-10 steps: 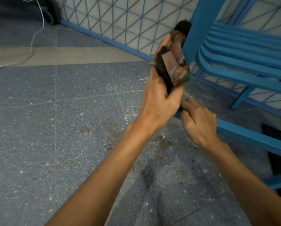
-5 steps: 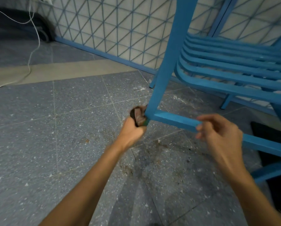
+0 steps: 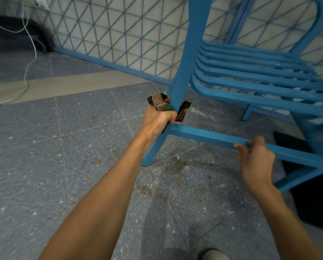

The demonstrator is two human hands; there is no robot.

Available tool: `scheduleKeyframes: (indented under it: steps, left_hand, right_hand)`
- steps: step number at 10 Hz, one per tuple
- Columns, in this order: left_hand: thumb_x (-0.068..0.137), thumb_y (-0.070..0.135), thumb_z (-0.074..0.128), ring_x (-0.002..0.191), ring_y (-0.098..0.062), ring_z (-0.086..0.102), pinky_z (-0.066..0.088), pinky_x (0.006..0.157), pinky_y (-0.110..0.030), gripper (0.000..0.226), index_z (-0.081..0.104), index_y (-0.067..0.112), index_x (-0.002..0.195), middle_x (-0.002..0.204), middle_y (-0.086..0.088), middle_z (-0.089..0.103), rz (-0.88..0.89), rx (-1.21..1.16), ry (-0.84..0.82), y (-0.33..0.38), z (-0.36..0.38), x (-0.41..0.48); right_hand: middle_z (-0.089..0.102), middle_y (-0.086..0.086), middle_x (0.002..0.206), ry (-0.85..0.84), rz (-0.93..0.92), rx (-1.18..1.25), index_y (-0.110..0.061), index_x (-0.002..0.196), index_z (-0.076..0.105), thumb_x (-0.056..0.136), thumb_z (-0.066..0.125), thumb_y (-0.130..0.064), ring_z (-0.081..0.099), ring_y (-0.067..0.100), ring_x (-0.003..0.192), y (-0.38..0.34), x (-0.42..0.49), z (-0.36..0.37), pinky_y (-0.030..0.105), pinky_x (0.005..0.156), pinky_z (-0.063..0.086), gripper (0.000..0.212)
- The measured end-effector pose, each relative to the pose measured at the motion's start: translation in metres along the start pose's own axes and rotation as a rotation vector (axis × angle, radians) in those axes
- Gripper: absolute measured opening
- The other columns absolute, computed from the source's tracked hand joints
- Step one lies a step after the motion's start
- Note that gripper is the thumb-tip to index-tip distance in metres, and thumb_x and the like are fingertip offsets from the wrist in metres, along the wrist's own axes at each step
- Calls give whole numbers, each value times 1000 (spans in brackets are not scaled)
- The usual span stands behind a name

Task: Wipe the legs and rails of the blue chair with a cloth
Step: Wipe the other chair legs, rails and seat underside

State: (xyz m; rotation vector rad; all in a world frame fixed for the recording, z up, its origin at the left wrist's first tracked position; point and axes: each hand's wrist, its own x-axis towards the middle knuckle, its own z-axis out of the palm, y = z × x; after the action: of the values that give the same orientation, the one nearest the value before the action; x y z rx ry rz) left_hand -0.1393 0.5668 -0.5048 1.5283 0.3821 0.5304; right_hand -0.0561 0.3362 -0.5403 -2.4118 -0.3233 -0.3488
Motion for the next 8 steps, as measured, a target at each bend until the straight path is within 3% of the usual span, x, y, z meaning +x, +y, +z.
scheduleKeyframes:
  steps: [1, 2, 3, 4, 5, 6, 7, 8]
  left_hand:
    - [44, 2, 54, 44, -3, 39, 29, 41, -16, 24, 39, 16, 57, 55, 5, 44, -19, 15, 36, 1, 1, -2]
    - [51, -5, 57, 42, 1, 43, 32, 40, -14, 27, 41, 17, 56, 50, 13, 47, -31, 14, 48, 3, 3, -7]
    - [59, -14, 56, 41, 5, 47, 35, 40, -13, 30, 43, 12, 60, 55, 9, 50, -61, -14, 80, 5, 6, -14]
    - [57, -10, 58, 42, 4, 47, 35, 40, -12, 25, 44, 7, 67, 62, 4, 49, -97, -69, 119, 3, 9, -23]
    - [60, -12, 59, 48, -1, 48, 35, 41, -12, 25, 44, 7, 66, 61, 4, 49, -143, -108, 169, 1, 14, -31]
    - [60, -14, 58, 45, 3, 50, 35, 42, -12, 31, 41, 11, 65, 54, 12, 50, -102, -148, 191, 6, 25, -37]
    - [47, 2, 58, 47, 2, 47, 38, 47, -17, 29, 39, 18, 62, 56, 13, 50, -112, -158, 239, 8, 40, -45]
    - [43, 7, 57, 55, -6, 48, 41, 50, -19, 27, 42, 19, 62, 61, 9, 51, -137, -156, 273, 5, 62, -57]
  right_hand:
    - [60, 20, 78, 0, 37, 48, 3, 95, 49, 91, 58, -6, 58, 32, 65, 1, 1, 3, 41, 59, 48, 13]
    - [55, 14, 79, -33, 79, 75, 3, 96, 50, 91, 58, -3, 53, 25, 67, -4, 2, -1, 36, 61, 44, 10]
    - [58, 15, 78, -82, 213, 208, -7, 86, 47, 92, 52, -5, 52, 22, 67, -4, 6, -4, 35, 59, 45, 8]
    - [60, 12, 74, -118, 329, 343, -12, 76, 46, 89, 46, -7, 48, 20, 66, -7, 11, -10, 34, 54, 38, 14]
    - [61, 9, 65, -150, 393, 372, -14, 70, 48, 82, 48, -19, 44, 25, 67, -6, 16, -16, 40, 59, 33, 13]
    - [57, 11, 78, -188, 402, 337, -21, 67, 45, 80, 49, -25, 49, 22, 68, -10, 23, -19, 34, 60, 39, 15]
    - [53, 7, 82, -191, 414, 340, -19, 77, 46, 99, 42, -16, 54, 8, 57, 2, 34, -27, 13, 48, 44, 22]
    - [56, 13, 89, -192, 411, 381, -13, 89, 47, 96, 47, -11, 56, 12, 61, 10, 46, -39, 18, 50, 49, 6]
